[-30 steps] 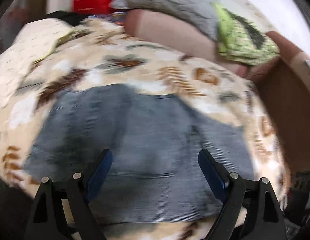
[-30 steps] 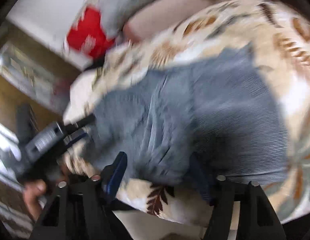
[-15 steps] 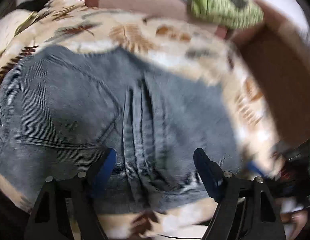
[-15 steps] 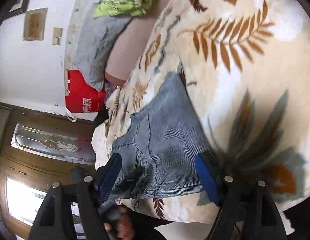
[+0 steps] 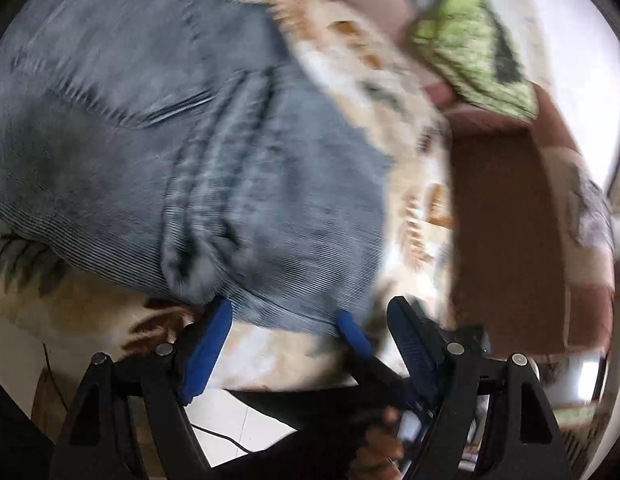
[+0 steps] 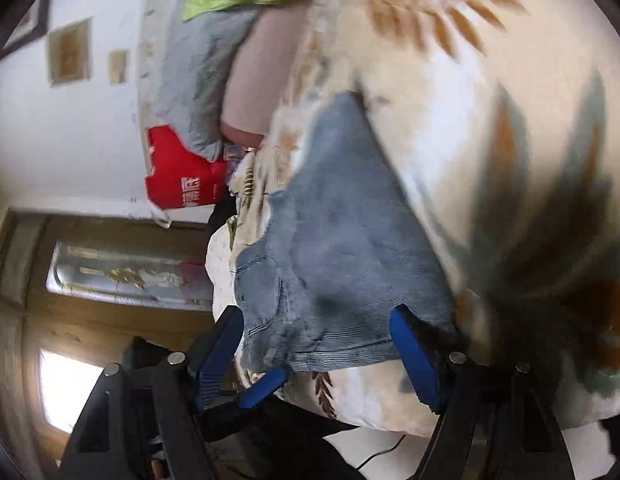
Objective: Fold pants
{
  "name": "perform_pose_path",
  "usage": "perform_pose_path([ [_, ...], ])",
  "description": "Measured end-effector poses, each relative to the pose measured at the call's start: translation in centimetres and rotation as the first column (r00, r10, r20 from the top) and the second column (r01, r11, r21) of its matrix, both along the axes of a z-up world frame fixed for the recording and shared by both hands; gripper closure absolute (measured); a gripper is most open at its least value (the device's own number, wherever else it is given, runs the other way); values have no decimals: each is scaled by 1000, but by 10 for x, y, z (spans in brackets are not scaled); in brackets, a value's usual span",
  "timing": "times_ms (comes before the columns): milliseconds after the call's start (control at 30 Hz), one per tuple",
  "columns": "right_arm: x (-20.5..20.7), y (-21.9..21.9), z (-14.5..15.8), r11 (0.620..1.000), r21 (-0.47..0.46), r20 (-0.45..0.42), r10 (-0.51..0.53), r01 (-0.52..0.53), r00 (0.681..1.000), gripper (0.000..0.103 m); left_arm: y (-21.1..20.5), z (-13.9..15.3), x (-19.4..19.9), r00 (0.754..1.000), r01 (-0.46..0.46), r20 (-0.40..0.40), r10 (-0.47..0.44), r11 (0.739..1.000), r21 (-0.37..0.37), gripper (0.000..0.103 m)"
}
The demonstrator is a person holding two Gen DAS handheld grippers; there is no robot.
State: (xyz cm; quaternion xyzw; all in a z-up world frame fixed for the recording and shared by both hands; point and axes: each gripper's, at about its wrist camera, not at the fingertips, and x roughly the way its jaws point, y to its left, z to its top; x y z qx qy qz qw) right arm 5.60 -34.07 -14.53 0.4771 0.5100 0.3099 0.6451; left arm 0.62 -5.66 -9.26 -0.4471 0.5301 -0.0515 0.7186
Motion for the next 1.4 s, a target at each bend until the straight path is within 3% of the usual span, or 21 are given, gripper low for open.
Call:
perform_pose_path([
  [67,-1,-4,-3,999,38,-12,-9,9,1000,25,7,-8,0,999,-45,-29,44,998,-40,24],
  [167,-2,-3,-5,999,35,-5,1,-1,1000,25,0,3,-2,999,-42,-24,41,998,-41,24],
  [300,-1,-3,-8,999,50,-16,-4,4,1000,25,-14,33,-12,998,1,56,1,999,-47,24],
  [367,-2,-6,-7,999,45,-15,-3,4,1000,25,-14,39,-9,996,-10,86,9,1000,11,24],
  [433,-1,-4,-6,999,39,-14,-3,4,1000,25,-7,25,0,998,-47,48,45,998,50,24],
  [500,-2,-5,-6,999,44,-13,-4,5,1000,25,1,-1,10,996,-80,-37,81,996,39,24],
  [600,-2,-5,-7,998,54,-14,-6,6,1000,25,5,-9,16,994,-94,-50,96,995,30,24],
  [633,-1,-5,-7,998,55,-13,-5,6,1000,25,4,-4,18,995,-92,-27,94,994,50,35],
  [667,-1,-5,-7,998,54,-14,-6,7,1000,25,4,0,21,997,-77,-10,78,994,80,62],
  [700,0,-5,-8,998,55,-15,-7,8,1000,25,4,2,26,998,-57,-4,58,992,115,78],
  [733,0,-5,-8,998,55,-17,-8,8,1000,25,5,2,28,999,-51,-10,53,990,128,87],
  [900,0,-6,-9,998,57,-18,-8,9,1000,25,11,4,24,999,-41,8,40,989,142,91],
  [1067,1,-6,-10,998,67,-15,-2,3,1000,25,6,32,-4,993,-19,114,-9,970,242,92],
  [1133,1,-5,-10,998,63,-12,2,-1,1000,25,3,19,-16,996,-12,83,-13,956,291,92],
  [1200,1,-4,-8,999,49,-11,6,-5,1000,25,13,-13,-14,1000,-18,2,19,965,261,92],
  [1233,1,-3,-6,999,37,-10,14,-14,1000,25,18,-19,-13,1000,-25,11,23,969,245,91],
  [1333,-3,-5,16,999,-28,35,40,-39,999,24,17,-9,-12,1000,-11,29,3,962,274,91],
  [1400,-4,-12,40,999,-10,102,33,-33,994,23,20,-12,-11,1000,-8,23,2,967,256,91],
])
